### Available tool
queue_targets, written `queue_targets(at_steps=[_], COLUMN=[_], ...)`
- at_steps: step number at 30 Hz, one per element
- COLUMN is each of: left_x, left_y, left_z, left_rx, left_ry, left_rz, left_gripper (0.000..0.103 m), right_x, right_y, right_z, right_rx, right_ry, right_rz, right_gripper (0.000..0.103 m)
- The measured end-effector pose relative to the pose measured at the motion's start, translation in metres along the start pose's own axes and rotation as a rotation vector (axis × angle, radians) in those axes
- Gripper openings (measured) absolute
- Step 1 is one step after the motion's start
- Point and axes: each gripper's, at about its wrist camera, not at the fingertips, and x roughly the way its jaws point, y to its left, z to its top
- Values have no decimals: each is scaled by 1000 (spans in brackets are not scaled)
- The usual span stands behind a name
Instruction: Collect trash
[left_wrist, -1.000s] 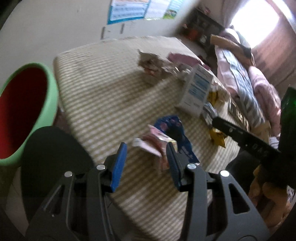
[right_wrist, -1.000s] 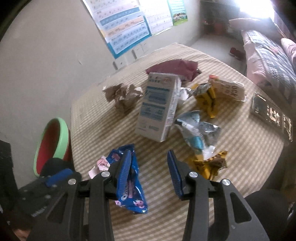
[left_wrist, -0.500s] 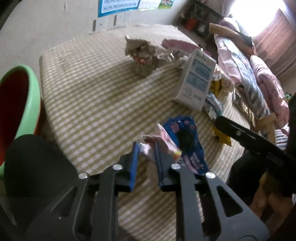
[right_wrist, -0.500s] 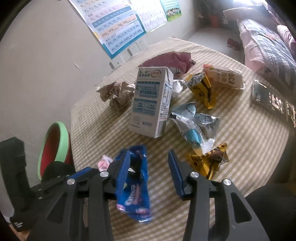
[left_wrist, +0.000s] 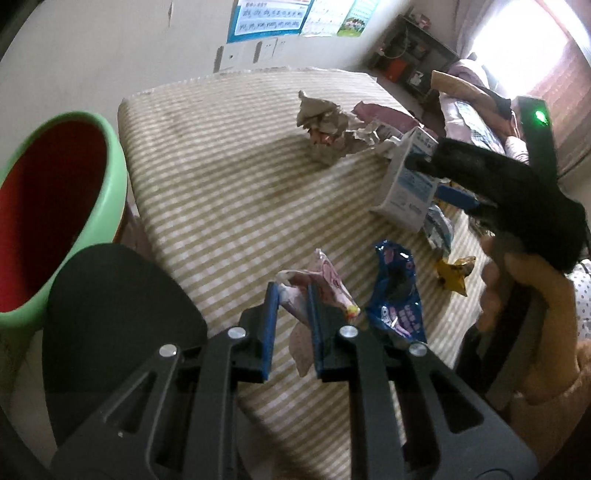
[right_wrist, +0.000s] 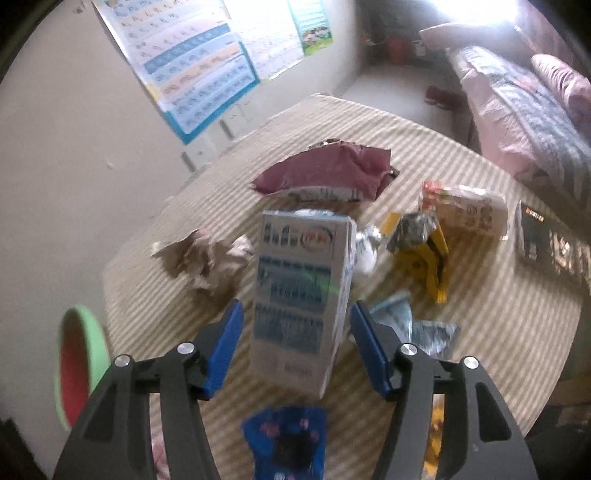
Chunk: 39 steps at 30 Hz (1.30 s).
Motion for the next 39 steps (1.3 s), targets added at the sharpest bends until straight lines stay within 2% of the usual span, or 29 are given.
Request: queue_targets(at_steps=[6,9,14,19,23,35,39], left_x=[4,7,9,9,11,1,-2], left_y=[4,5,3,4,1,7,6], left_z=[0,0,1,1,0,3,5], left_rx=[-5,-8,-1,0,14,-18,-18], left_ry=[5,8,9,9,9,-25,-36], left_rz=[-11,-14,-13,-16,-6,-1,-1], left_gripper=[16,16,16,16,16,16,16], right_x=[18,20,12,-18,-42,-73,-74], right_y=[9,10,9,4,4,33,32], right_z=[1,-4,-10,-20,-33,-56,-59], right_rx=[5,-31,-52,-57,-67,-174,-170], right_ry=[6,6,15,18,9,-30,-23], right_rz=[-56,-18,32,147,206,242,249], right_gripper=[61,55,55,55,55,55,55])
